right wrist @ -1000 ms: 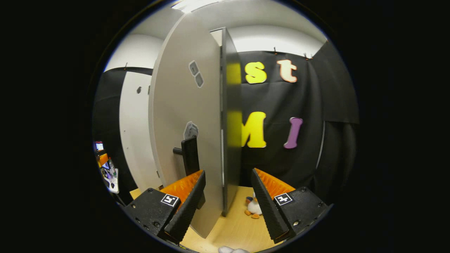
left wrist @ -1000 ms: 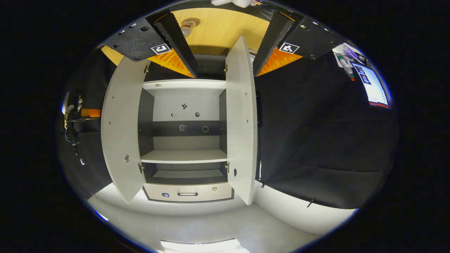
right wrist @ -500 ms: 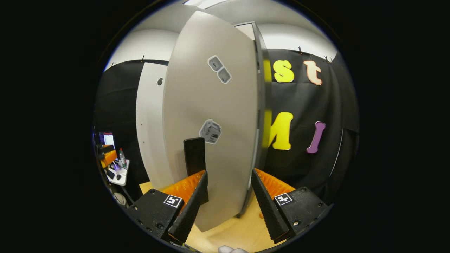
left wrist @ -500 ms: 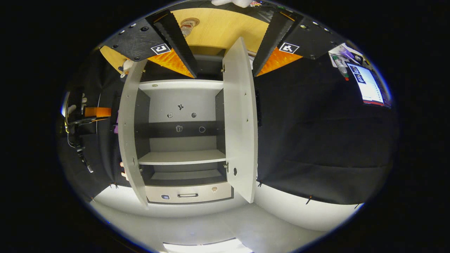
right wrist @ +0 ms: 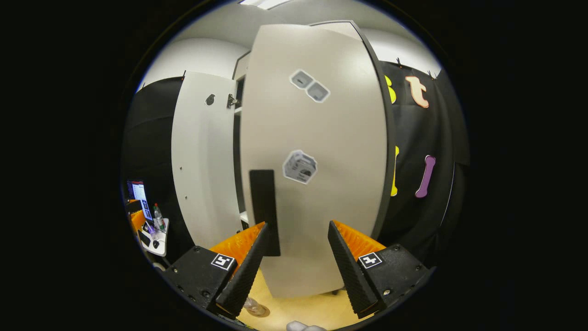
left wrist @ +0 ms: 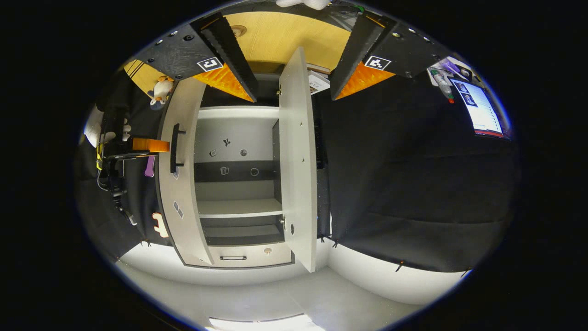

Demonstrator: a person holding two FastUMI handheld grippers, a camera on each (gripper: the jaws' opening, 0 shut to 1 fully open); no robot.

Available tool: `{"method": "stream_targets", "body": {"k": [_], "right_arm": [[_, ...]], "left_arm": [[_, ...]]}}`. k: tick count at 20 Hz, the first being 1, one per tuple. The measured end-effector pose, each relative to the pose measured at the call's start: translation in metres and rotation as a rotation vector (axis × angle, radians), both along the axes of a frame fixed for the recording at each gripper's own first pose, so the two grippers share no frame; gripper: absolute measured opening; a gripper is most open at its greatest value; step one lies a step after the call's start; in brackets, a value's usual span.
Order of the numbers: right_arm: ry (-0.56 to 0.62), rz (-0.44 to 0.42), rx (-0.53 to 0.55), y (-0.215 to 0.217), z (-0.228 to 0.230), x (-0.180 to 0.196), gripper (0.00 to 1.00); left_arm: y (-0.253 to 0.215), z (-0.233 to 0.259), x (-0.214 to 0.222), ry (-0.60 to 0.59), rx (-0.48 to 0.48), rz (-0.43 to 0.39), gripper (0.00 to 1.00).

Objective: Grasp the bottle in the cabinet with the left hand and place it on the coaster, then close the right door with the right hand and the left door with the left hand.

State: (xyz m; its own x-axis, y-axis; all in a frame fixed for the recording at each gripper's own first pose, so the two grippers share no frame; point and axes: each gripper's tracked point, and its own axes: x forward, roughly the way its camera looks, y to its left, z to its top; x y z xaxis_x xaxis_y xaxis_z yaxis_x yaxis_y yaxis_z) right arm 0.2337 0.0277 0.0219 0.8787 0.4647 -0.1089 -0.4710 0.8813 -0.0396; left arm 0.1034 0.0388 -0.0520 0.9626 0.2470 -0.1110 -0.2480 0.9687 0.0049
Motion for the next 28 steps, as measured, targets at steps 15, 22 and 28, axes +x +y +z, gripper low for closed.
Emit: {"method": "stream_targets", "body": {"k": [15,22,28], "right_arm": [[0.019,-0.189,0.02,-0.01,-0.011,-0.12,0.81],[0.092,-0.269,0.032,-0.016,-0.044,-0.167,0.81],[0.114,-0.313,0.046,-0.023,-0.048,-0.185,0.81]], "left_arm": [[0.123,-0.004,0.073,-0.062,0.0,-0.092,0.96],[0.175,-0.001,0.142,-0.073,0.067,-0.1,0.94],[0.184,0.0,0.185,-0.087,0.065,-0.131,0.95]]}}
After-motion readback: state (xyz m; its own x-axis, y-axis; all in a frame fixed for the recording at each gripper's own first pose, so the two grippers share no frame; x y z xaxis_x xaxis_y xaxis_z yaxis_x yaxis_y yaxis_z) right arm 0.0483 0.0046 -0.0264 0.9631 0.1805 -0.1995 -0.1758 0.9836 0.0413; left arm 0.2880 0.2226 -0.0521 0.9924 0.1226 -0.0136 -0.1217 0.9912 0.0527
